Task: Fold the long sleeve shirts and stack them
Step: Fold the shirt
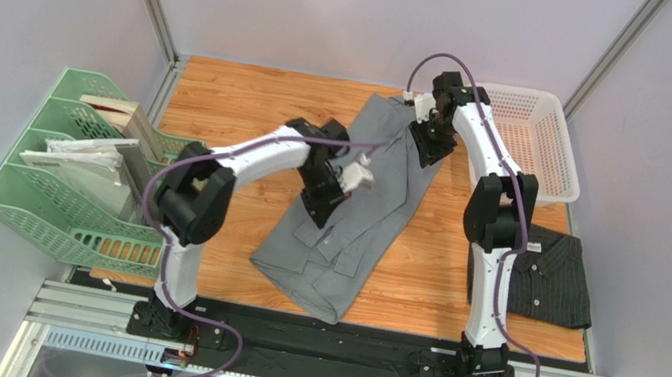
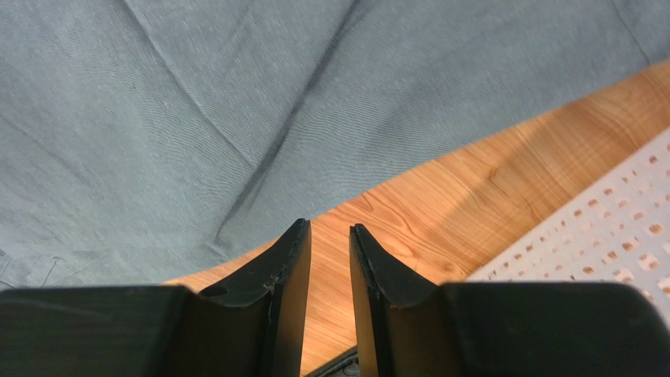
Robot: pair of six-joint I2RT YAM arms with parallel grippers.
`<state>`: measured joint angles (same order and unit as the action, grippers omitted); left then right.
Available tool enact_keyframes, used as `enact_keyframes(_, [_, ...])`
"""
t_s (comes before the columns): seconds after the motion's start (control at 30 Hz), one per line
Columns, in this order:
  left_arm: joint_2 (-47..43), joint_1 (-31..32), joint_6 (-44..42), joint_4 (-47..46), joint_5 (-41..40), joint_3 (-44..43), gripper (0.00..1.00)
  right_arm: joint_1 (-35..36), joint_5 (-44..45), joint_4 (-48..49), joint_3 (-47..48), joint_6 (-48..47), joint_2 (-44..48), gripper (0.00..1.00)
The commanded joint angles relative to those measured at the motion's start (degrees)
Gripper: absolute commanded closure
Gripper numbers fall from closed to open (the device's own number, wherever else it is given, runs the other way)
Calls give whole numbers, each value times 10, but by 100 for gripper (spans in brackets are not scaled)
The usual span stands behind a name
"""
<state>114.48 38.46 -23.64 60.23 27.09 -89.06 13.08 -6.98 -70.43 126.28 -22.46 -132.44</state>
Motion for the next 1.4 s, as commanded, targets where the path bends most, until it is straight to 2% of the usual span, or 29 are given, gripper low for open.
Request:
enact_keyframes(0.0, [-171,-113,95,-76,97,-2,91,19,14,-17,38,-42,-32,72])
enact_keyframes(0.13, [-251,-148,117,-85,96,-4,85,47,87,30,6,-94,-61,75])
enact_keyframes(0.47, [-358,-220,134,-96,55,67,85,107,180,78,24,-208,-132,77])
enact_keyframes(0.67, [-407,-343,183,-115,78,110,85,173,197,160,96,-274,-176,78])
enact_keyframes(0.73, [-424,-355,183,-120,71,125,82,190,203,226,110,-290,-186,79])
enact_keyframes(0.83, [-450,-356,174,-133,59,153,70,190,238,363,111,-298,-179,75])
enact_keyframes(0.87, [-459,-356,168,-133,54,163,61,185,242,382,128,-294,-174,74])
enact_keyframes(0.93, [-470,-356,144,-136,23,172,55,167,243,419,139,-284,-148,68])
enact_keyframes(0.97, [-484,-355,136,-151,17,184,47,160,237,424,138,-280,-131,67])
enact_keyframes(1.0, [-492,-356,108,-161,16,191,43,148,230,422,131,-268,-115,66])
enact_keyframes(1.03, [-499,-355,89,-172,25,198,34,143,212,420,119,-264,-73,62])
enact_keyframes(1.07, [-511,-353,70,-205,30,212,5,139,203,418,102,-260,-52,60])
enact_keyframes(1.1, [-512,-354,42,-223,38,219,1,136,194,407,58,-254,-31,59])
enact_keyframes(1.17, [-499,-353,12,-258,95,221,1,133,144,378,17,-223,35,58])
enact_keyframes(1.23, [-474,-353,46,-278,102,205,1,133,81,318,-37,-190,74,59])
enact_keyframes(1.27, [-432,-353,57,-258,104,188,1,132,50,291,-52,-180,102,61])
enact_keyframes(1.3, [-406,-353,3,-218,124,163,1,132,28,233,-80,-166,114,64])
enact_keyframes(1.33, [-377,-352,-17,-130,166,112,1,131,-25,198,-91,-155,123,68])
enact_keyframes(1.37, [-331,-340,-18,-106,157,97,1,132,-51,162,-104,-150,139,71])
